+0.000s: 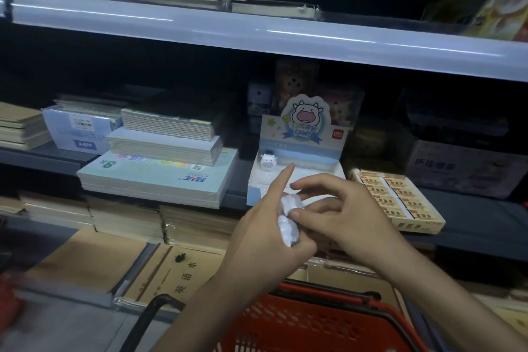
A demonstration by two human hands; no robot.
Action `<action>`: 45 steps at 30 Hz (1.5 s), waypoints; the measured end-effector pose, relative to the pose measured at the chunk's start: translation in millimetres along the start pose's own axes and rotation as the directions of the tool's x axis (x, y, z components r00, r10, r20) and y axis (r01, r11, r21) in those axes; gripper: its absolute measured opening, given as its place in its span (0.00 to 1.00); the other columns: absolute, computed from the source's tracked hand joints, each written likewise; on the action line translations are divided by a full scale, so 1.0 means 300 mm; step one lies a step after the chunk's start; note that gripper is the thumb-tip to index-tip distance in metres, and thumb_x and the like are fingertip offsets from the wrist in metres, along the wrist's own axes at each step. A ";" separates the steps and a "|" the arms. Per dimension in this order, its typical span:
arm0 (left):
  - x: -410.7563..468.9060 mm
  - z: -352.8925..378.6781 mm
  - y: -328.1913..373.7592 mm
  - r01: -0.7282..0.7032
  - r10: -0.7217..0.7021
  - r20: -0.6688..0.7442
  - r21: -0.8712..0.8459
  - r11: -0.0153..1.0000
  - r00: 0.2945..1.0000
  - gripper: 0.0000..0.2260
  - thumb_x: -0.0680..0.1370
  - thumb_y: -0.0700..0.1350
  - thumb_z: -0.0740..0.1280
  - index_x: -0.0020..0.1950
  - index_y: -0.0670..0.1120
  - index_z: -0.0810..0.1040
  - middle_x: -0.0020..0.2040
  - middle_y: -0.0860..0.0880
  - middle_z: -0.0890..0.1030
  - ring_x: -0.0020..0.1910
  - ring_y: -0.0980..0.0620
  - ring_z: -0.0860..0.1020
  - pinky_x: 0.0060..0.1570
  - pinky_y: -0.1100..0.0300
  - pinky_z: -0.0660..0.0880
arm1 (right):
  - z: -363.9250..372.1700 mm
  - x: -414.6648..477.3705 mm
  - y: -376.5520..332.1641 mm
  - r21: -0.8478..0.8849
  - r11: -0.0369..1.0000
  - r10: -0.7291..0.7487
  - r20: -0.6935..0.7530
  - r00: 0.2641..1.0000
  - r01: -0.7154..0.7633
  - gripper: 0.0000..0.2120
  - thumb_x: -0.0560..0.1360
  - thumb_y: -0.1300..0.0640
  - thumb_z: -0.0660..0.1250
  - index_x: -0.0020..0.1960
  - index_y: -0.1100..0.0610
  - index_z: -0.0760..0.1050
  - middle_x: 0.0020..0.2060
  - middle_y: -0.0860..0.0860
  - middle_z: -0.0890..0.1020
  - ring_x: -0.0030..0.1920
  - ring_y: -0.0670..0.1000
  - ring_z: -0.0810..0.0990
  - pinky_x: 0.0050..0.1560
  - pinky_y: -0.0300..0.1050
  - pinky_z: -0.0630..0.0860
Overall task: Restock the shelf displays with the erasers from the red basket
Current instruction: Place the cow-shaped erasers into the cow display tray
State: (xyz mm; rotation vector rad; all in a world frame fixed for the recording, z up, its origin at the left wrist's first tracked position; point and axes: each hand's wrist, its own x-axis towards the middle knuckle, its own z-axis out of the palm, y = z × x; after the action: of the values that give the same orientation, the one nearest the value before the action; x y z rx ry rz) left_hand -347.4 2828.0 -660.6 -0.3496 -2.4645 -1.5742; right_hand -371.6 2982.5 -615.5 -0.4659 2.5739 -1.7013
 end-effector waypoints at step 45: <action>0.109 0.060 -0.140 0.092 -0.078 -0.050 0.513 0.853 0.996 0.24 0.78 0.52 0.63 0.75 0.59 0.68 0.51 0.54 0.85 0.51 0.46 0.81 0.50 0.53 0.78 | 0.040 0.545 0.147 -0.753 0.658 -0.160 -0.130 0.979 0.007 0.15 0.71 0.63 0.76 0.57 0.55 0.85 0.51 0.53 0.86 0.52 0.54 0.83 0.52 0.51 0.83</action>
State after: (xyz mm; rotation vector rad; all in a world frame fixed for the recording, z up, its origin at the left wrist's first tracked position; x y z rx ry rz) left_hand -391.9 2830.4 -694.7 -0.1275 -2.7789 -0.8659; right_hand -535.8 2945.4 -636.3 -0.4432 3.3696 -0.5904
